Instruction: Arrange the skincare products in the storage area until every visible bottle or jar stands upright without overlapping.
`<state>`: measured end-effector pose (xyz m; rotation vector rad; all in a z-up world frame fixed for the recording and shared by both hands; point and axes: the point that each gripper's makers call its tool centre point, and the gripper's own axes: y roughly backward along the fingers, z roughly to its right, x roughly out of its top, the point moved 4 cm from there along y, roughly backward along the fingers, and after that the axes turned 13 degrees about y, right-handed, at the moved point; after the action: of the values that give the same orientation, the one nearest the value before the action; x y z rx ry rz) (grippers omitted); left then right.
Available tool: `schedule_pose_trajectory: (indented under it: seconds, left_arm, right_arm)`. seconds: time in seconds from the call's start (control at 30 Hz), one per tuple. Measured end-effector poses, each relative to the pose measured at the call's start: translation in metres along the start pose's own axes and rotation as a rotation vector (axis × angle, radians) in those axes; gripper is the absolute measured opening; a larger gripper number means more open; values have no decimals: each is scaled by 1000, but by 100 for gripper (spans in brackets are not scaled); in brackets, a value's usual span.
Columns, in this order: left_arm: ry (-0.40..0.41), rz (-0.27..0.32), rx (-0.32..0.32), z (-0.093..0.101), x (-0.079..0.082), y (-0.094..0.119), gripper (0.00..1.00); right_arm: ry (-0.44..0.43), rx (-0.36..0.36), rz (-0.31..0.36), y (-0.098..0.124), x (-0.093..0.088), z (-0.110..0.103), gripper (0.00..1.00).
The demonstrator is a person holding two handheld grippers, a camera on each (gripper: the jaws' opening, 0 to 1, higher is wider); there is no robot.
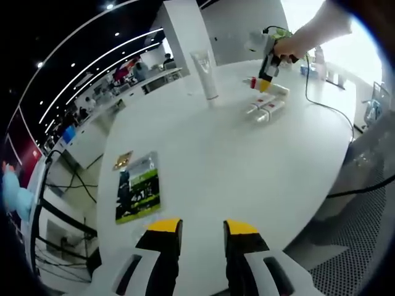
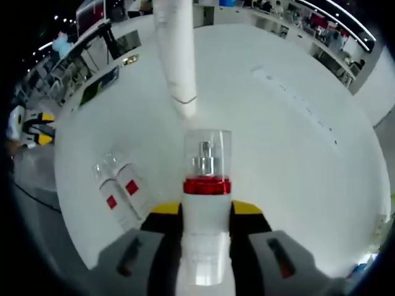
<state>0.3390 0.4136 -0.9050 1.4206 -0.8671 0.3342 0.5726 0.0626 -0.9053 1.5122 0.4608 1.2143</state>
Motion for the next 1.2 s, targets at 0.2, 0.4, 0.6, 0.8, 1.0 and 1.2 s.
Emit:
schedule_pose_trajectory:
  seconds: [0.2,0.4,0.6,0.8,1.0,1.2]
  left_arm:
    - [-5,-8,-5,1,0,0,28]
    - [-31,-15,-22,6,0,0,29]
    - [-14,33,-46,8,12,6,33]
    - [73,108,-86,12,35,16,38]
    - [204,239,-187,47,88,22,47]
    - [396,301,-357,98,116,25,62]
  right_arm:
    - [-91,-42,139,31,-7,-8,27]
    - [-144,-75,245,59,-11,-19,27]
    - [-155,-88,357,87,1,-39,27]
    - [-157,-65,489,109,29,-68,27]
    - [-109,12,573,111,64,-110,27]
    - [-40,102,617,110,101,-153,27]
